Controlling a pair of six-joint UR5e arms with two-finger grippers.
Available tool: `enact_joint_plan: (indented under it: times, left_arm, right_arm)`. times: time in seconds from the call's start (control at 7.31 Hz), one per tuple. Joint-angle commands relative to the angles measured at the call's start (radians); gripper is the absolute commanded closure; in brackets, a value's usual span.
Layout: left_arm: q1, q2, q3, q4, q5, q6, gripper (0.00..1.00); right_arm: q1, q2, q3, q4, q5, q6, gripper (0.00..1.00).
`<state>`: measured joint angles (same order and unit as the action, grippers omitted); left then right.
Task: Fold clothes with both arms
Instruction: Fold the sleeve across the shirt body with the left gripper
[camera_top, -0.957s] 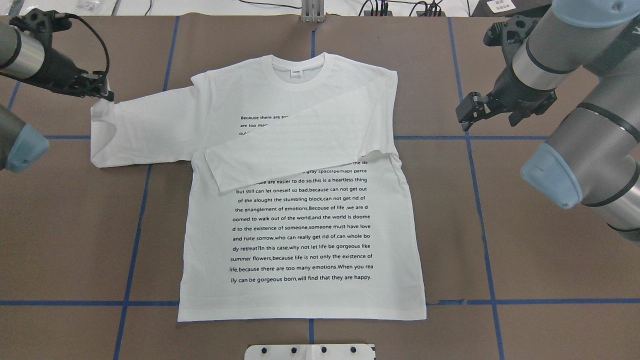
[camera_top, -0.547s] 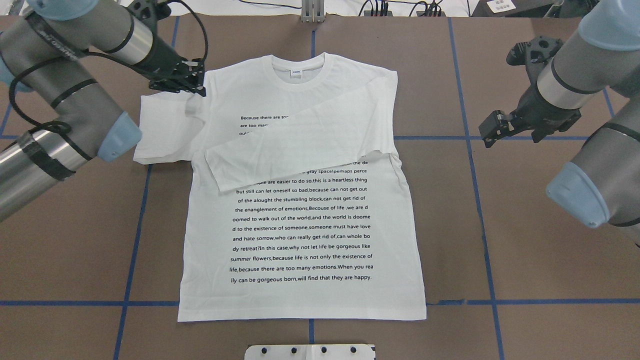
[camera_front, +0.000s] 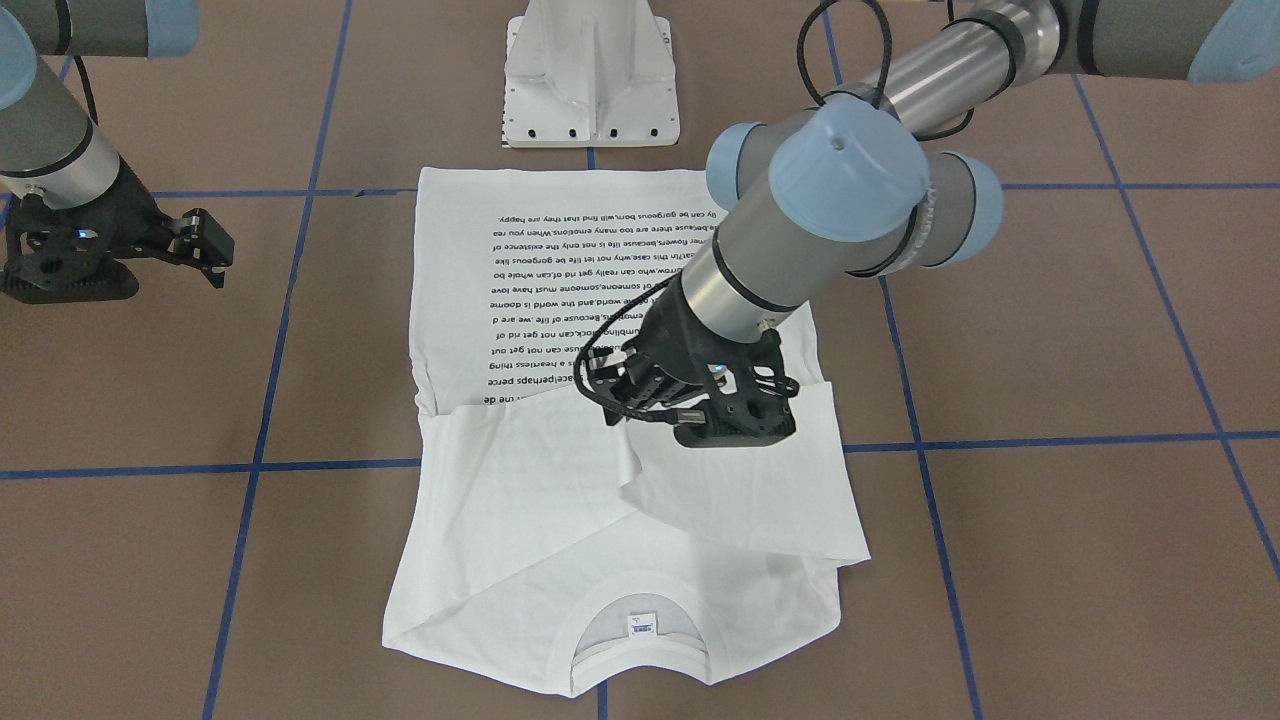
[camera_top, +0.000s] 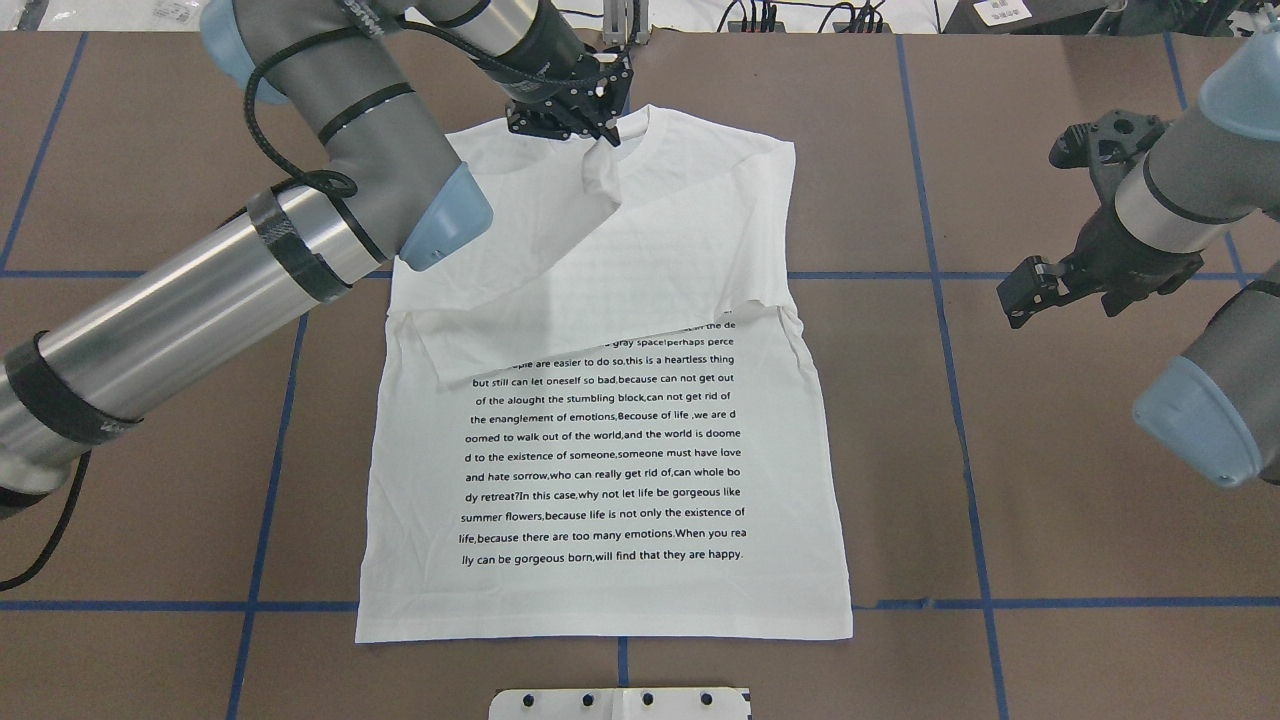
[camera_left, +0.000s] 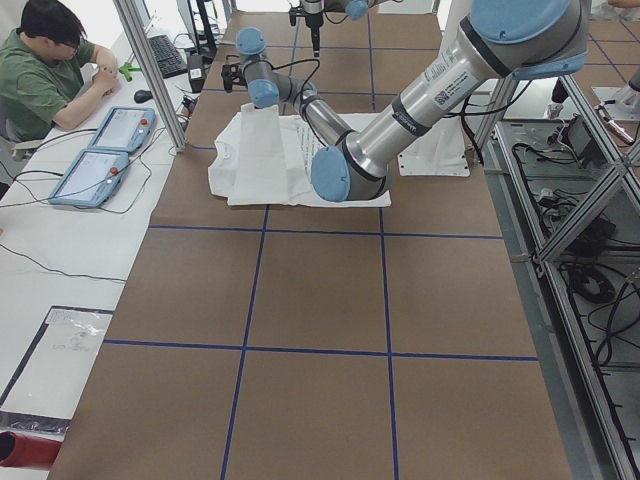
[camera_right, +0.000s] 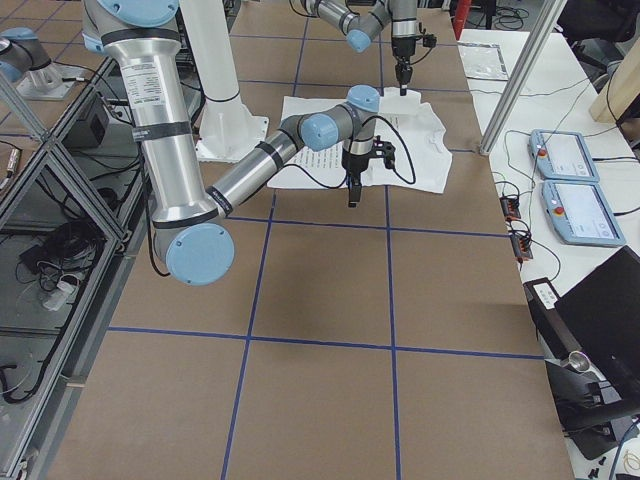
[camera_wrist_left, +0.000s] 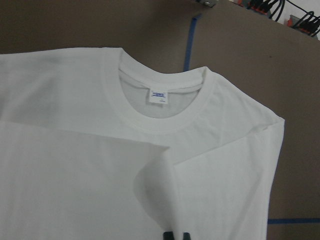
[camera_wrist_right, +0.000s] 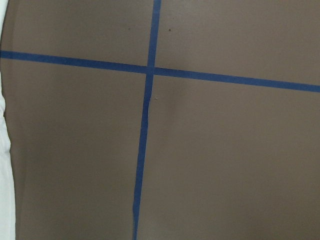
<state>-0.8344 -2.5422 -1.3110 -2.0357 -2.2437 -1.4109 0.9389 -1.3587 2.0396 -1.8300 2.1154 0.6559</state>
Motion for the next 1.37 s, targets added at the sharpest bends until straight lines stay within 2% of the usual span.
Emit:
enact_joint_plan:
  times: [0.0,0.41,0.55,0.68,1.09,1.23]
  left_arm:
    - [0.075,-0.035,-0.04,0.0,0.001,-0.101,1.0]
    - [0.128,-0.021,-0.027,-0.012,0.025,-0.106,1.0]
    - [0.15,-0.023,0.004,-0.024,0.083,-0.1,1.0]
    - [0.162,-0.021,0.042,-0.075,0.087,-0.1,1.0]
    - [0.274,-0.035,0.093,-0.124,0.18,-0.1,1.0]
    - [0.311,-0.061,0.166,-0.186,0.231,-0.1,0.57]
  right_arm:
    - [0.001,-0.002,-0.001,0.0,0.0,0.001,0.0]
    - [0.0,0.0,-0.004,0.0,-0.002,0.004,0.0]
    - [0.0,0.003,-0.004,0.0,-0.002,0.004,0.0]
    - [-0.002,0.003,-0.004,0.0,-0.002,0.004,0.0]
    - [0.001,-0.025,0.002,0.03,0.0,0.005,0.0]
    - [0.001,-0.037,0.004,0.057,0.021,0.008,0.0]
